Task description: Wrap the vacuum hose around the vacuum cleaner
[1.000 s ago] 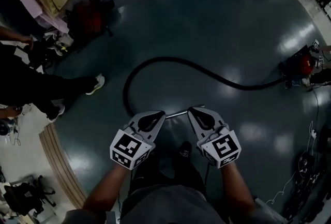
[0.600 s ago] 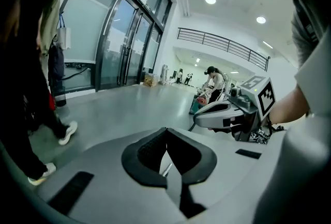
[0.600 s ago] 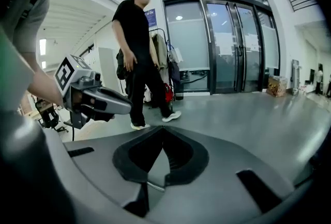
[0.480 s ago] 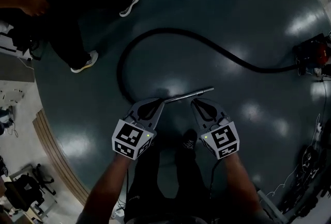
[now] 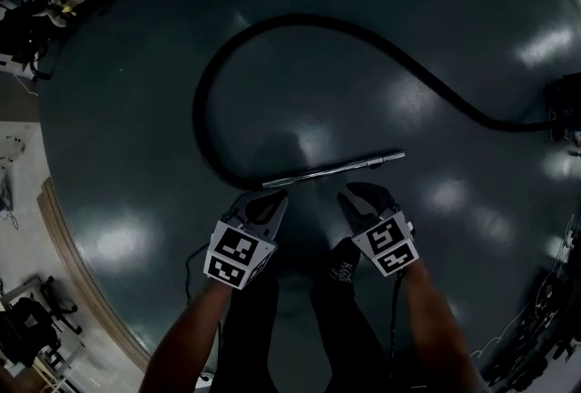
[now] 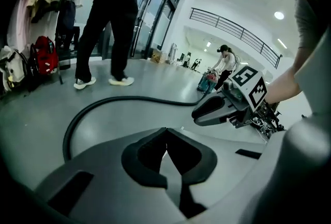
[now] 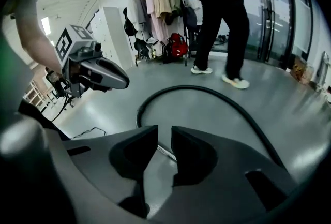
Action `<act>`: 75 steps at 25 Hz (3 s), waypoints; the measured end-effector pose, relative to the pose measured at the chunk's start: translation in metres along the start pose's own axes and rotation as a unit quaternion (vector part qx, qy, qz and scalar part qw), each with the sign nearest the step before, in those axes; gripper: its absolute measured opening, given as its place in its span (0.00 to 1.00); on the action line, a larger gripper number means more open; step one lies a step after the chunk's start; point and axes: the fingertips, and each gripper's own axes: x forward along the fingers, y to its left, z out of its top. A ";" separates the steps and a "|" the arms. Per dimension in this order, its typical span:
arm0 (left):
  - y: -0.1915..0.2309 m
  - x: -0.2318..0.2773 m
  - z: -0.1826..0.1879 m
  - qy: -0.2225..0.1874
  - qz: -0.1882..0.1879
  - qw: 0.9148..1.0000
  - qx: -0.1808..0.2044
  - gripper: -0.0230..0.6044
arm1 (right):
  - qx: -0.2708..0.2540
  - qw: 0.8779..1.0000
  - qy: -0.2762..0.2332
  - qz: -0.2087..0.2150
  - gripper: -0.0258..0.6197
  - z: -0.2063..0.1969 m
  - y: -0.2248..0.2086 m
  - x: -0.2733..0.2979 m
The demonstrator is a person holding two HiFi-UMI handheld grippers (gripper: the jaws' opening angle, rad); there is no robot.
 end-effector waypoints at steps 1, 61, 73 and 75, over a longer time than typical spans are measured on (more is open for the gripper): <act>0.007 0.012 -0.018 0.007 0.000 1.000 0.000 0.05 | 0.001 1.000 0.008 0.001 0.13 -0.015 -0.003 0.018; -0.042 0.304 -0.124 0.318 -0.170 0.903 0.235 0.32 | 0.232 0.969 -0.028 -0.077 0.26 -0.188 -0.100 0.017; -0.126 0.239 0.034 0.231 -0.208 0.933 0.179 0.32 | 0.259 0.959 -0.073 -0.089 0.26 -0.107 -0.110 -0.085; -0.133 0.225 0.062 0.217 -0.211 0.937 0.173 0.32 | 0.263 0.957 -0.094 -0.081 0.26 -0.085 -0.111 -0.101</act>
